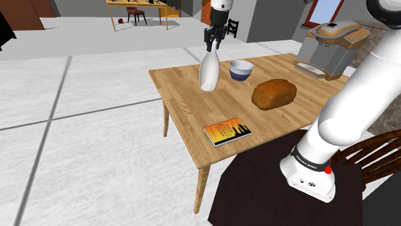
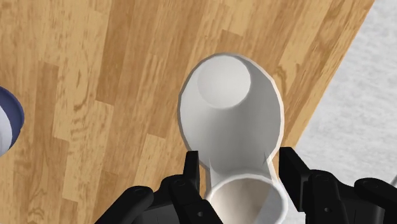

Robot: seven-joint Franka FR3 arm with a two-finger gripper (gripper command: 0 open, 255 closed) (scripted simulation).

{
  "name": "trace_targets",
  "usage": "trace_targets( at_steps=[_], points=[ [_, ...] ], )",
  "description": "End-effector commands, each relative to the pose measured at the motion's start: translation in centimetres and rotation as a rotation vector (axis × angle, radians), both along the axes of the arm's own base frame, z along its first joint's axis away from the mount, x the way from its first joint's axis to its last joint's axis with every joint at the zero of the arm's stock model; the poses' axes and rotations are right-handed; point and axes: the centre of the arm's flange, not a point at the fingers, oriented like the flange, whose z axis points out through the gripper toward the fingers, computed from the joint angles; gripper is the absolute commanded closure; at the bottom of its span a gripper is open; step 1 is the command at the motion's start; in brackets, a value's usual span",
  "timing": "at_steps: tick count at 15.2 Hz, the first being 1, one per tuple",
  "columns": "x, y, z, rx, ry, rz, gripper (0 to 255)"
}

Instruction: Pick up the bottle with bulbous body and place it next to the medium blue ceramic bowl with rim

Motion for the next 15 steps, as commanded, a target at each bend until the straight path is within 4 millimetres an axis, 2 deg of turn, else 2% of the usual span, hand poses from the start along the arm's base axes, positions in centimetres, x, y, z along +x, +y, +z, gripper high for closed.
trace_targets(
  at_steps=[1, 15],
  points=[
    [0.0, -0.1, 1.1, 0.0, 0.0, 0.0, 255],
    [0.0, -0.1, 8.5, 0.0, 0.0, 0.0, 255]
  ],
)
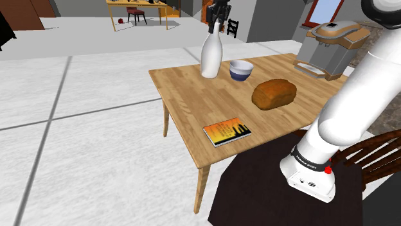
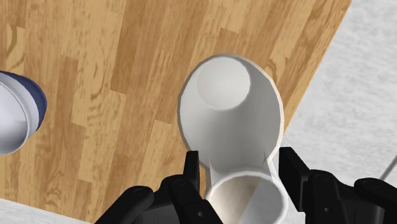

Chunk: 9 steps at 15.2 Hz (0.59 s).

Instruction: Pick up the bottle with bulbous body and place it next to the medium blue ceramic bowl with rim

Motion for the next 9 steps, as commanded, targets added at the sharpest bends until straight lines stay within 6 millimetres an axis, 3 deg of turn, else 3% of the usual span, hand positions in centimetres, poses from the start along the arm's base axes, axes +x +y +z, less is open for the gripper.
trace_targets(
  at_steps=[1, 9],
  points=[
    [0.0, 0.0, 1.0, 0.0, 0.0, 0.0, 255],
    [0.0, 0.0, 5.3, 0.0, 0.0, 0.0, 255]
  ],
)
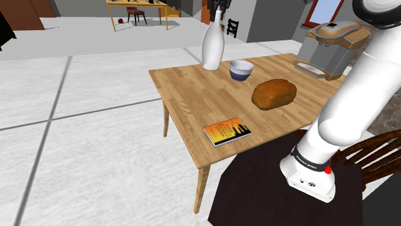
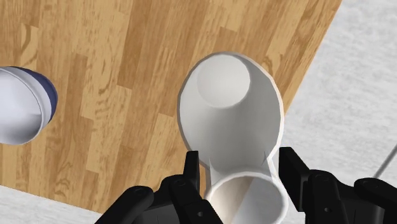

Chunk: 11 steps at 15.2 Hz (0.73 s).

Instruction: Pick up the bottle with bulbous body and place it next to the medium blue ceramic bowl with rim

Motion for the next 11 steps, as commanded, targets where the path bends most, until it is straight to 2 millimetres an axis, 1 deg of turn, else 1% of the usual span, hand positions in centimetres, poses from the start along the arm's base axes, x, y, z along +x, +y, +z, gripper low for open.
trace_targets(
  at_steps=[1, 11],
  points=[
    [-0.1, 0.0, 1.2, 0.0, 0.0, 0.0, 255],
    [-0.1, 0.0, 6.5, 0.0, 0.0, 0.0, 255]
  ],
)
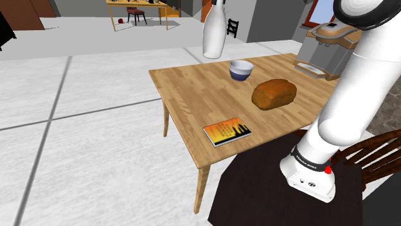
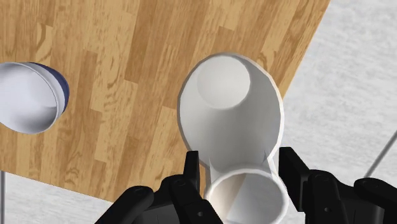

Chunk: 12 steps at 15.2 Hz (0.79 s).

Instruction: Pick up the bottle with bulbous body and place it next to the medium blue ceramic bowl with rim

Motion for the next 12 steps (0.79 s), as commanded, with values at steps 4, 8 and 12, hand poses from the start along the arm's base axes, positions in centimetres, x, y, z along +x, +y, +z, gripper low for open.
trace_targets(
  at_steps=[4, 8, 12],
  points=[
    [-0.1, -2.5, 0.2, 0.0, 0.0, 0.0, 255],
    [-0.1, -7.4, -1.8, 0.0, 0.0, 0.0, 255],
    [-0.2, -12.3, -3.8, 0.0, 0.0, 0.0, 255]
  ],
)
